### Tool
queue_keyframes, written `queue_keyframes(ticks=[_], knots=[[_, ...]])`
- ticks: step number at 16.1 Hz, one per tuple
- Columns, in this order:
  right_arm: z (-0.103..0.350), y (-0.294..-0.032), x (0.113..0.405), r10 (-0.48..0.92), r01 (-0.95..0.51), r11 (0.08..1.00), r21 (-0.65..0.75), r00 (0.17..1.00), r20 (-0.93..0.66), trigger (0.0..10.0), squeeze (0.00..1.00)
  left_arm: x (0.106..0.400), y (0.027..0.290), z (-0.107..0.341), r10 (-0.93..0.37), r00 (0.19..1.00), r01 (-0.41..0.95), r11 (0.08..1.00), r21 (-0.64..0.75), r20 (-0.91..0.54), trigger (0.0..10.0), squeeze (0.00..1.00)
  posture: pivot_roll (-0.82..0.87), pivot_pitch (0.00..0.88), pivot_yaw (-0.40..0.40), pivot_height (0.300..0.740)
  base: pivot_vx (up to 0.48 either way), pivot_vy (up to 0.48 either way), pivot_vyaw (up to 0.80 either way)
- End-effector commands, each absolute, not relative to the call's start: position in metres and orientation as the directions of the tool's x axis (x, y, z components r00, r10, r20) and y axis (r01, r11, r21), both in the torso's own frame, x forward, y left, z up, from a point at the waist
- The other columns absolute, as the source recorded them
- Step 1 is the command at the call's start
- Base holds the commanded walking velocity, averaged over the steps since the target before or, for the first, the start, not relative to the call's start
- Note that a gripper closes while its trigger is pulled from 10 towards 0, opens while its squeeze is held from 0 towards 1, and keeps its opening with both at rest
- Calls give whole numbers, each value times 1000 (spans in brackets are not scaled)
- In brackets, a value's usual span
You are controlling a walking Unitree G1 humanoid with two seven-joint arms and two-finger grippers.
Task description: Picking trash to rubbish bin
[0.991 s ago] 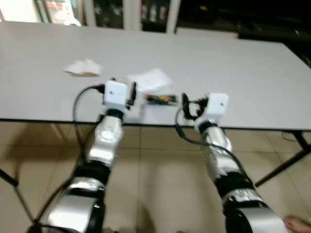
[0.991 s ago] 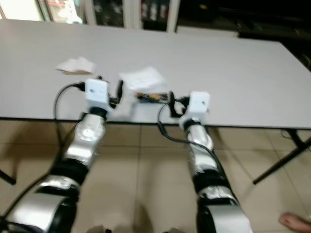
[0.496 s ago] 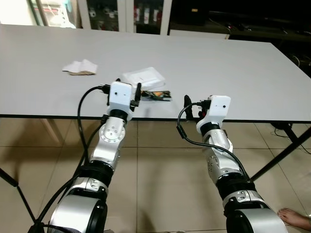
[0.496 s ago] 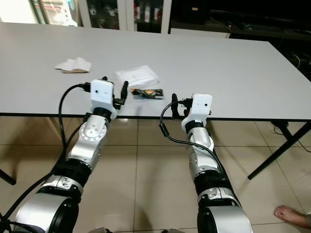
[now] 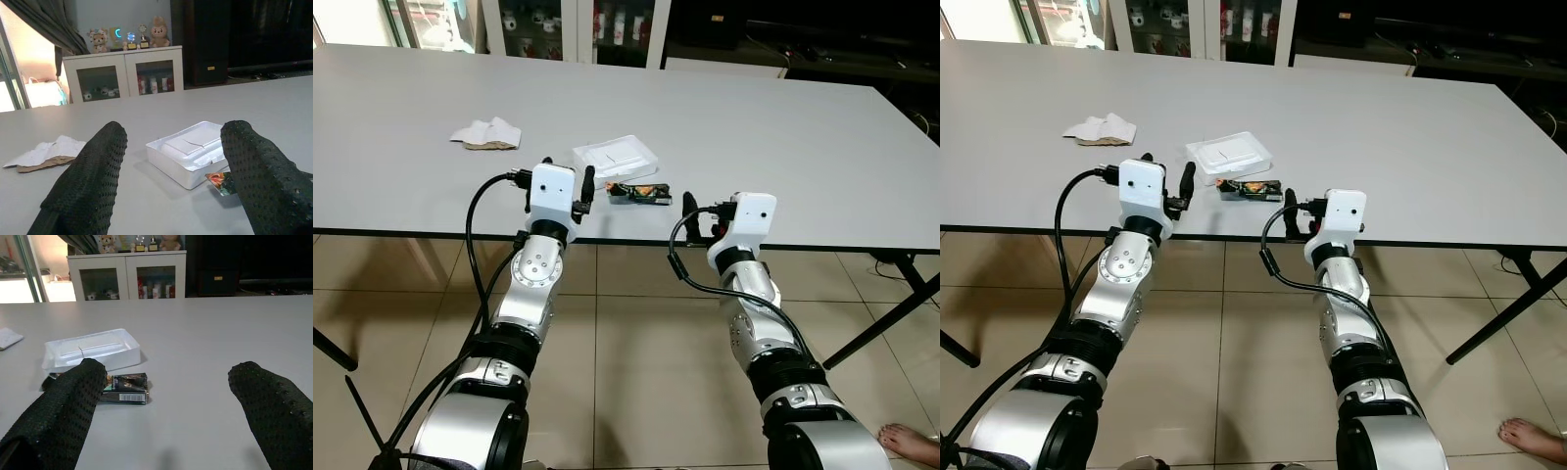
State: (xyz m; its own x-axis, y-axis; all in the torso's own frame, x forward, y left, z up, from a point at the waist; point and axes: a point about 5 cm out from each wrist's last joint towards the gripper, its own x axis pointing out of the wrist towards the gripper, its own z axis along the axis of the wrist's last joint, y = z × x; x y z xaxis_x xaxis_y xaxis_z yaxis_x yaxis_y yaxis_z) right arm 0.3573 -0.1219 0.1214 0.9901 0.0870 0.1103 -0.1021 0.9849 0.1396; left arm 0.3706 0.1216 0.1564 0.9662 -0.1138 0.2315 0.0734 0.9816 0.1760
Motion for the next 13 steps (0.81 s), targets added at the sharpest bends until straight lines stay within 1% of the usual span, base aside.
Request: queue_keyframes(ticks=[1,6,9,13], knots=[[124,-126,359,83,-98,986,135,990,115,10000,0,369,120,154,-116,968,79,982,169,224,10000,0,-43,43,-89,740,0,0,0],[125,-126,359,90,-105,986,132,989,117,10000,0,370,121,151,-91,976,58,985,165,198,10000,0,-42,40,-96,740,0,0,0],[126,-125,360,93,-108,985,131,989,118,10000,0,371,125,152,-80,977,46,985,167,199,10000,0,-36,39,-99,740,256,0,0],[127,-124,360,93,-109,985,133,988,121,10000,0,371,125,153,-77,976,43,985,168,205,10000,0,-39,35,-95,740,282,0,0]])
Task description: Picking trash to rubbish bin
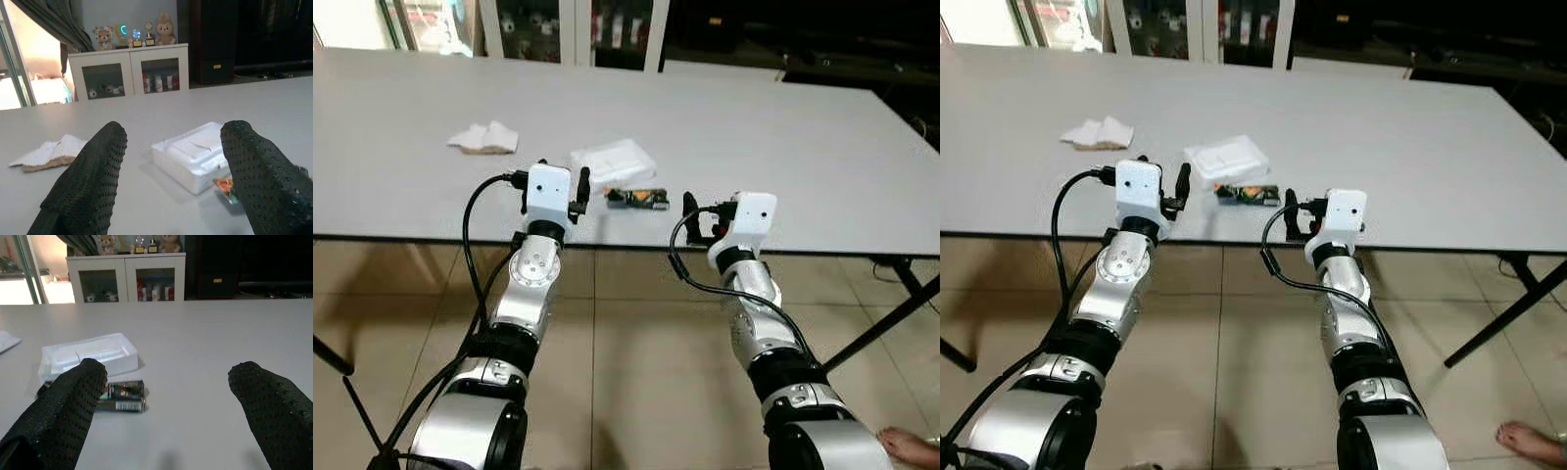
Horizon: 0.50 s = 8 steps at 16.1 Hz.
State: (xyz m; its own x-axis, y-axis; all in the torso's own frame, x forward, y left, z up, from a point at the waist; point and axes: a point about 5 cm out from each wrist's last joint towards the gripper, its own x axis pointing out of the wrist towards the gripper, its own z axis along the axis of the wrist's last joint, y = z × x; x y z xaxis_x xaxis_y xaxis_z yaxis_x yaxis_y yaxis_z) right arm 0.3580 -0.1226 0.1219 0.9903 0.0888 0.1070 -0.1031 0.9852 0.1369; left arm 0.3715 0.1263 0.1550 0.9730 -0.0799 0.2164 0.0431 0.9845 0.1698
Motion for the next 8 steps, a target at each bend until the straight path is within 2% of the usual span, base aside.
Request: queue_keyframes(ticks=[1,8], knots=[[127,-125,360,91,-108,985,134,988,122,10000,0,371,124,153,-78,975,43,985,169,206,10000,0,-38,33,-94,740,326,0,0],[128,-125,361,91,-108,985,138,988,124,10000,0,372,123,157,-82,972,45,984,170,219,10000,0,-38,35,-93,740,333,0,0]])
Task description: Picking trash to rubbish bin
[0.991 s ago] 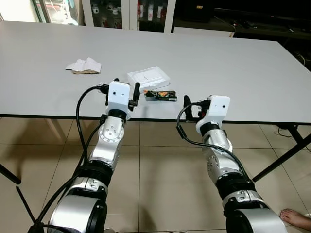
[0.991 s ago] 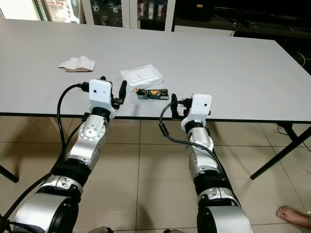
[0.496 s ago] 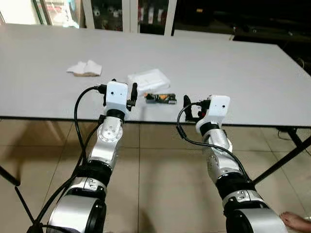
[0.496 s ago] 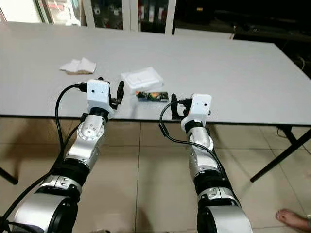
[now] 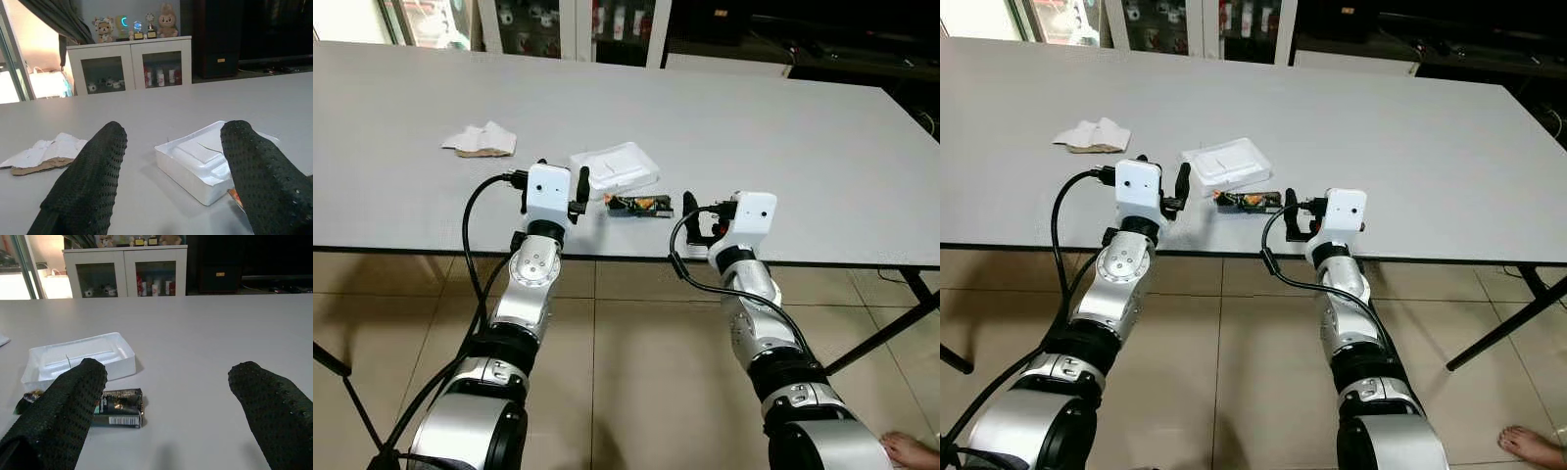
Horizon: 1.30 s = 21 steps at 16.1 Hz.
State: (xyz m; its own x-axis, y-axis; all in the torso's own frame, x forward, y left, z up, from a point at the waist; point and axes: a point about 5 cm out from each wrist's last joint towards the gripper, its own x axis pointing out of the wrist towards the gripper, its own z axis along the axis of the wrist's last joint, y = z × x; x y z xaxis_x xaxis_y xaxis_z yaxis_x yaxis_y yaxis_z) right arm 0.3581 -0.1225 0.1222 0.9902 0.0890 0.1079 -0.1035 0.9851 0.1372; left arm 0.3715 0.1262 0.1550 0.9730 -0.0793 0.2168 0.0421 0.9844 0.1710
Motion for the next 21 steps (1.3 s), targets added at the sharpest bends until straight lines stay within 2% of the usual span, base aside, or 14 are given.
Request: queue_keyframes(ticks=[1,7,21], knots=[[128,-124,361,91,-108,985,138,988,123,10000,0,372,123,157,-81,972,44,984,170,218,10000,0,-38,34,-92,740,345,0,0],[128,-125,361,91,-107,985,138,988,122,10000,0,372,124,157,-75,973,38,985,169,219,10000,0,-40,38,-96,740,354,0,0],[126,-124,360,93,-109,984,142,988,120,10000,0,372,124,156,-74,973,36,984,177,217,10000,0,-41,43,-93,740,480,0,0]])
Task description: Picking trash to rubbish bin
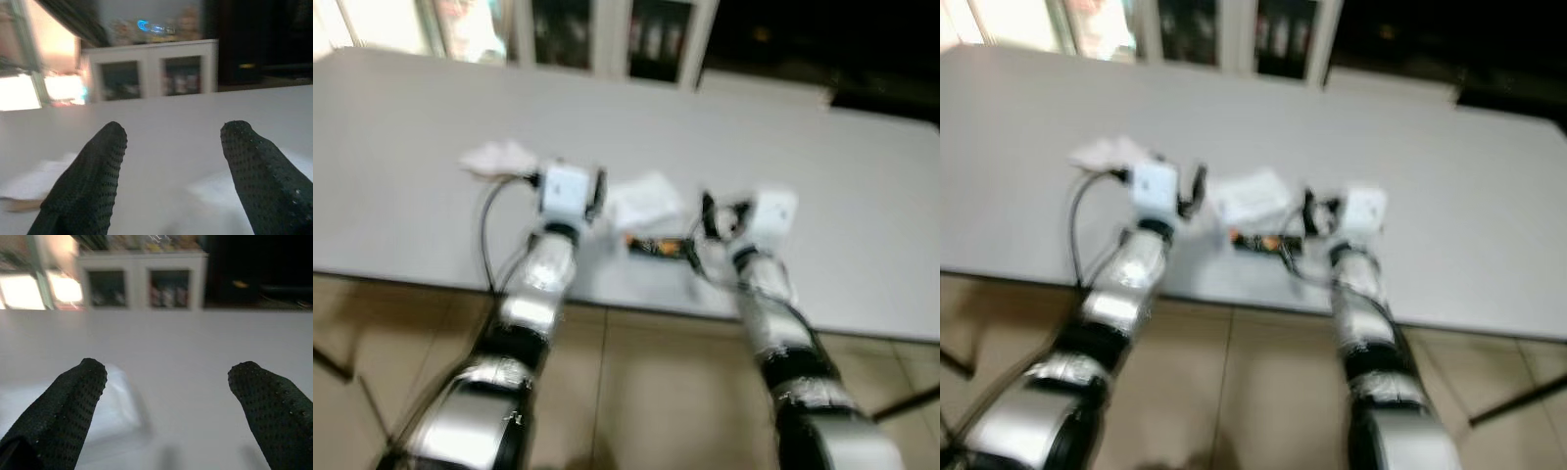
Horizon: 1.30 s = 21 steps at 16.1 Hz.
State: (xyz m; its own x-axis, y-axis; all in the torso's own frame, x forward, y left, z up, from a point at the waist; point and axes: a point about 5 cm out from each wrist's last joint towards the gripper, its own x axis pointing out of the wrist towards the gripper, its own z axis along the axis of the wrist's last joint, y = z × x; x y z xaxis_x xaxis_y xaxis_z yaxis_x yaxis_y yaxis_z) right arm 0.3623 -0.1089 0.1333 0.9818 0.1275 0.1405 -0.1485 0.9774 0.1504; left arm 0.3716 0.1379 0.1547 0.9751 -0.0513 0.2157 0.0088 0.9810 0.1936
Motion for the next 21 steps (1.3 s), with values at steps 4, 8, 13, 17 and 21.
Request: queue_keyframes(ticks=[4,8,13,17,21], knots=[[126,-125,360,93,-110,984,141,988,120,10000,0,371,120,158,-98,967,59,985,165,235,10000,0,-42,44,-94,740,120,0,0],[127,-127,360,90,-106,985,138,989,121,10000,0,371,120,158,-101,967,64,985,162,233,10000,0,-43,44,-95,740,0,0,0],[137,-132,363,104,-123,984,130,984,144,10000,0,370,122,157,-98,968,60,985,164,231,10000,0,-47,47,-98,740,0,0,0],[140,-144,364,97,-117,984,133,984,147,10000,1000,370,122,155,-95,970,59,985,162,225,10000,0,-52,48,-100,740,0,0,0],[137,-139,360,170,-187,975,121,976,140,10000,1000,369,121,154,-96,971,61,985,161,221,10000,0,-54,46,-101,740,0,0,0]])
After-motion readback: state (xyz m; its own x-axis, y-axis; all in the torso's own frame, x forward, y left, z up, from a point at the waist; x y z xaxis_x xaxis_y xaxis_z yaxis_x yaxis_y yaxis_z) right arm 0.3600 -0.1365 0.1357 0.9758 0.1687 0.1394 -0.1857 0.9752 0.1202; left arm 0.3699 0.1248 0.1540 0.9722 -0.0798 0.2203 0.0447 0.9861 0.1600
